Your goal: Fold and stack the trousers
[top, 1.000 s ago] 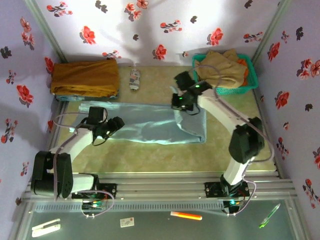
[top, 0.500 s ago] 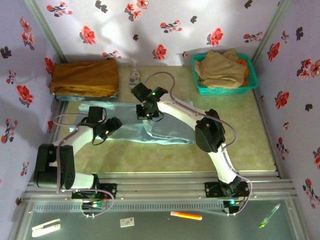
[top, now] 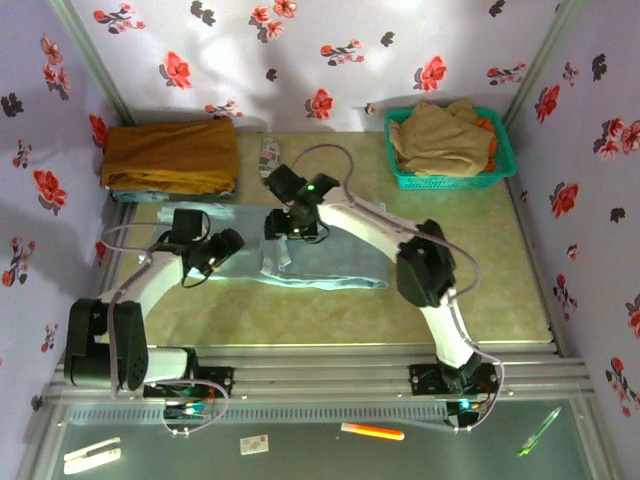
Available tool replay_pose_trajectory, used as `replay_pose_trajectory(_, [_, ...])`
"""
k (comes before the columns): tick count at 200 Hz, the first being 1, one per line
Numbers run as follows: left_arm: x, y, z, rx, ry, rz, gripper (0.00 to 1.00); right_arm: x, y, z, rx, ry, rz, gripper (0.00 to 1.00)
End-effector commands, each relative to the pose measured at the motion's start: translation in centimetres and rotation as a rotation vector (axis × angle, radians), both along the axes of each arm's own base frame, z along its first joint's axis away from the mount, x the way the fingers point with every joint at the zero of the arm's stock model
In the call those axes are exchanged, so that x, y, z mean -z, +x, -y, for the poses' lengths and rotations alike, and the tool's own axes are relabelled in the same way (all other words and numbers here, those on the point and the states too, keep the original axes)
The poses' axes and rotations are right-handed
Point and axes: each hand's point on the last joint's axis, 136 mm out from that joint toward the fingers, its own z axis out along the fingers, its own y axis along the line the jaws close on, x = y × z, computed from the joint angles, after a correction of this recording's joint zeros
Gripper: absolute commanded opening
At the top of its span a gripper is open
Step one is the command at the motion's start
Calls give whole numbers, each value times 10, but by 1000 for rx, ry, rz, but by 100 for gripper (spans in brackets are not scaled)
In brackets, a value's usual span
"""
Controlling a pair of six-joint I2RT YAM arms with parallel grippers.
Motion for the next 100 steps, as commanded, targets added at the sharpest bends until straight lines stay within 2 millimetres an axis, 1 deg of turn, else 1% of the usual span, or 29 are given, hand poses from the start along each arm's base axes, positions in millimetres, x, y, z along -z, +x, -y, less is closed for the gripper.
replay_pose_trajectory(1, [-24,7,6,33,27,45,76,-37,13,58,88,-16,102,67])
replay_pose_trajectory(4, [-27,8,9,42,38,52,76,-32,13,67,102,-27,97,67])
replay_pose_trajectory(9, [-29,10,13,56,57,54,76,-32,15,81,127,-33,99,67])
replay_pose_trajectory(15, [-32,13,18,75,82,57,75,-25,14,97,153,-46,93,66])
replay_pose_trajectory(19, [-34,15,24,95,97,61,74,-24,15,106,167,-49,95,66])
replay_pose_trajectory(31, [-40,22,41,157,156,67,73,-10,12,135,211,-80,77,66])
replay_pose_trajectory(36, [-44,26,49,183,182,74,71,-4,11,147,230,-89,68,65])
replay_pose_trajectory(40, [-44,28,56,207,208,72,70,2,9,155,244,-93,58,65])
replay_pose_trajectory(42, [-45,30,59,219,220,74,70,2,10,158,251,-90,61,65])
replay_pose_trajectory(58, [-49,42,83,314,339,80,70,25,3,190,301,-123,24,65])
replay_pose_trajectory(76, [-43,55,107,430,467,69,70,47,-6,217,341,-148,-13,66])
replay_pose_trajectory(88, [-37,63,124,514,543,65,71,58,-12,230,359,-149,-34,66])
replay_pose_trajectory(100, [-31,67,146,607,583,70,72,67,-16,239,370,-142,-52,66])
